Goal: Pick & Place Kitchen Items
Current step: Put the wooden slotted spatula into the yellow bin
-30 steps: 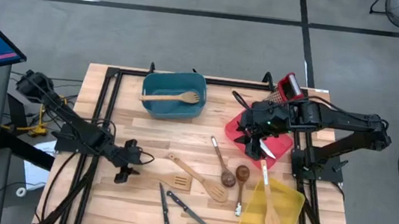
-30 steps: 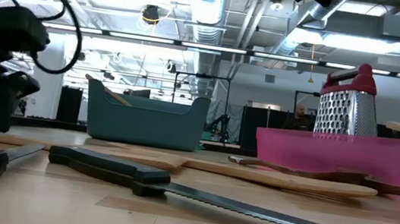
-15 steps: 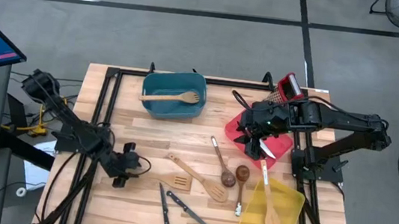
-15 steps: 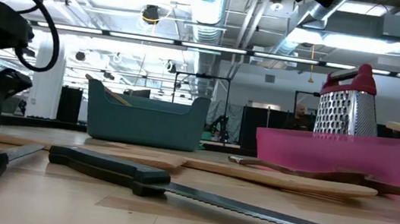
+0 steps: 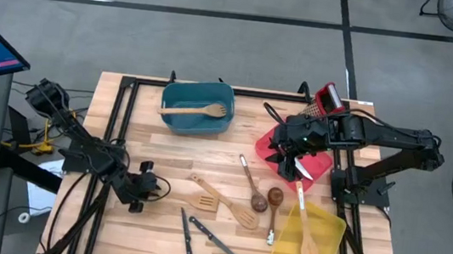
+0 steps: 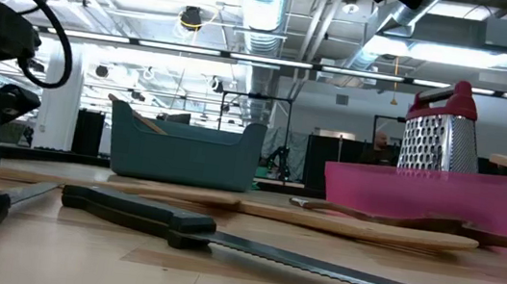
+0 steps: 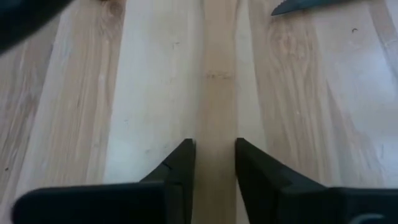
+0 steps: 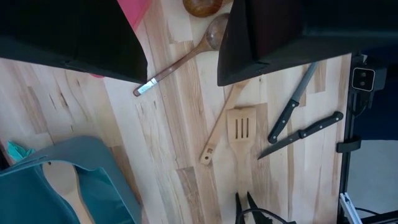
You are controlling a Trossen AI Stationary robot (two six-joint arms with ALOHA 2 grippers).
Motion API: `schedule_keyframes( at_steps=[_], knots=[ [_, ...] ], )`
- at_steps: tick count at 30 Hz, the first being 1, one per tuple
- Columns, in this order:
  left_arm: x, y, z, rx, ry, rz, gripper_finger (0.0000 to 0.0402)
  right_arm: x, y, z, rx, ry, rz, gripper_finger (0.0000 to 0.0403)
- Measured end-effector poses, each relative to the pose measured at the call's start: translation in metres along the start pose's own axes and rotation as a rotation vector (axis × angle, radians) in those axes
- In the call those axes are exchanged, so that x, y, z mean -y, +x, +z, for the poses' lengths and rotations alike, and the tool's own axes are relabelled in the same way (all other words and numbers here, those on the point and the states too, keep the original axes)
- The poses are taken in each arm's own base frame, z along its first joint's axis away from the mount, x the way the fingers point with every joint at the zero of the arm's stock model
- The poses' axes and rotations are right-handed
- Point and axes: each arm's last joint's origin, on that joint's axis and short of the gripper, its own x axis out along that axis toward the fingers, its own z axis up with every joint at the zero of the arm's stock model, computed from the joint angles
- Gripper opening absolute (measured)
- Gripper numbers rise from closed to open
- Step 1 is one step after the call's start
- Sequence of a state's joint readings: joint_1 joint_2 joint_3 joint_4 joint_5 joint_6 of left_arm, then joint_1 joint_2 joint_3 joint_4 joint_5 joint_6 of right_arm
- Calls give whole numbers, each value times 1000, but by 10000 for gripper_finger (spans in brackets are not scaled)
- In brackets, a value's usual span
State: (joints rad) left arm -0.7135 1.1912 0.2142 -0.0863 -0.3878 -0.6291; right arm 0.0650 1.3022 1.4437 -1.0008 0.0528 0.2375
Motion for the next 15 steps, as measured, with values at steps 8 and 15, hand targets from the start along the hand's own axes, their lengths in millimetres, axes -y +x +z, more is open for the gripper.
schedule_keyframes(
  at_steps=[8, 15],
  knots=[
    [-1, 0, 0, 21, -12, 26, 56, 0, 0, 0, 0, 0, 0, 205],
    [-4, -4, 3, 56, -67, 27, 56, 0, 0, 0, 0, 0, 0, 205]
  ],
)
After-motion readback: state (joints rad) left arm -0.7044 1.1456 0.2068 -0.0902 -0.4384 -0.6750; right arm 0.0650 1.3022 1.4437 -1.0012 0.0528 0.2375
